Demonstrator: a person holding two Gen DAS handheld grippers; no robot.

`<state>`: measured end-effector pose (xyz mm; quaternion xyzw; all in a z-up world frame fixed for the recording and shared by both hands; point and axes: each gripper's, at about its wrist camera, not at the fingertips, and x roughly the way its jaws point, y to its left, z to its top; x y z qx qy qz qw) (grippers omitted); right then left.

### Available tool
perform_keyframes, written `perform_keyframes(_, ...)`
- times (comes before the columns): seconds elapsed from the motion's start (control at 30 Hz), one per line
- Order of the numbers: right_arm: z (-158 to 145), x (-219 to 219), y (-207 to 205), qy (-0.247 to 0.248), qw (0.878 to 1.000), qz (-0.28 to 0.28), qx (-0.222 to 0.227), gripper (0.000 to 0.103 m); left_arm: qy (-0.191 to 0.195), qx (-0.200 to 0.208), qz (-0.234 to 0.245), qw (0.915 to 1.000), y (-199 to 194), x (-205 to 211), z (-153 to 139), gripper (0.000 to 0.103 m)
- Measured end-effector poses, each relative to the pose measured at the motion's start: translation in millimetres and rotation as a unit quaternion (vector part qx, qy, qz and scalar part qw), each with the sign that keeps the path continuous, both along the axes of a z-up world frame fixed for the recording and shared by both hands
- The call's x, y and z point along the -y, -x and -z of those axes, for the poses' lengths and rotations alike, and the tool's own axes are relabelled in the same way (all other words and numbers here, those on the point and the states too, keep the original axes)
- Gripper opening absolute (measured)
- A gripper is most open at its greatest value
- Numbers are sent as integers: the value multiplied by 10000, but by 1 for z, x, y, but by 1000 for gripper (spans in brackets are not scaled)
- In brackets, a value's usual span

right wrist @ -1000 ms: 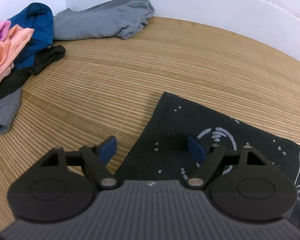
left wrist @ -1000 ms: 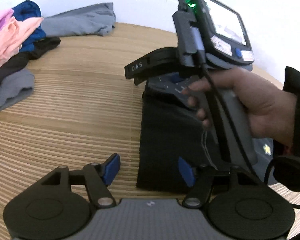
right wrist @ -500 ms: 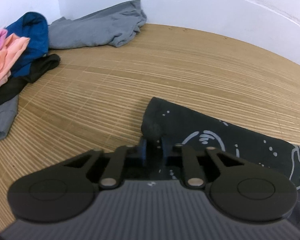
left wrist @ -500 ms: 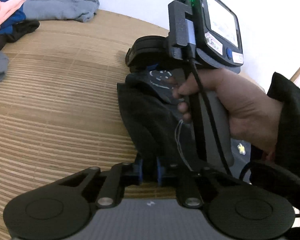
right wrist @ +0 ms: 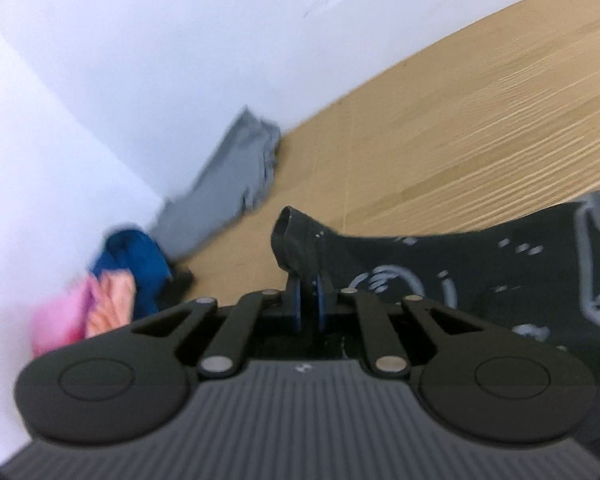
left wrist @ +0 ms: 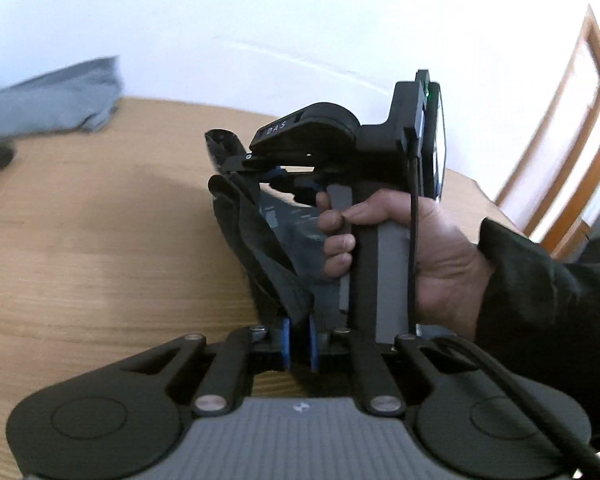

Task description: Fold clothes

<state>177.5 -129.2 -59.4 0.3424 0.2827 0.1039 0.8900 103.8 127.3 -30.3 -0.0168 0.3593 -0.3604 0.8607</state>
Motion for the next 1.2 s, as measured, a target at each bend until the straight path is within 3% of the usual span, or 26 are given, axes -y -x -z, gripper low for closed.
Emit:
perform_keyframes(0.2, -4, 60, 38, -308, 9977, 545, 274, 11, -241, 153, 544, 9981, 14, 50, -2, 10)
perform_keyframes(0.47, 17, 119, 67, -336, 9936, 1069, 102, 12, -492, 97, 1065, 9930, 22, 105, 14, 11)
perform_keyframes(0.67, 47, 142, 60, -249, 9916, 1125, -592, 21, -590, -461, 1176, 9902, -7, 133, 44, 14)
perform_keyframes(0.8, 39, 160, 72, -324, 9907, 1242, -455, 31, -622, -491, 1247, 9890, -18, 144, 51, 22)
perform_keyframes(0.87, 30, 164, 81, -133, 9910, 1269, -392, 38, -635, -467, 1343, 9878, -14, 149, 48, 27)
perform_keyframes(0.93, 19, 168, 90, 157, 9913, 1266, -333, 39, -653, -332, 1473, 9864, -14, 149, 43, 31)
perform_keyframes(1.03, 5, 164, 106, 200, 9968, 761, -163, 39, -651, -142, 1566, 9854, -9, 143, 35, 41)
perform_keyframes(1.1, -2, 153, 113, 179, 9997, 167, -6, 39, -646, -129, 1520, 9862, -7, 140, 34, 41)
perform_keyframes(1.2, -4, 129, 113, 560, 9968, -529, 188, 39, -592, -285, 1333, 9889, -8, 133, 34, 42)
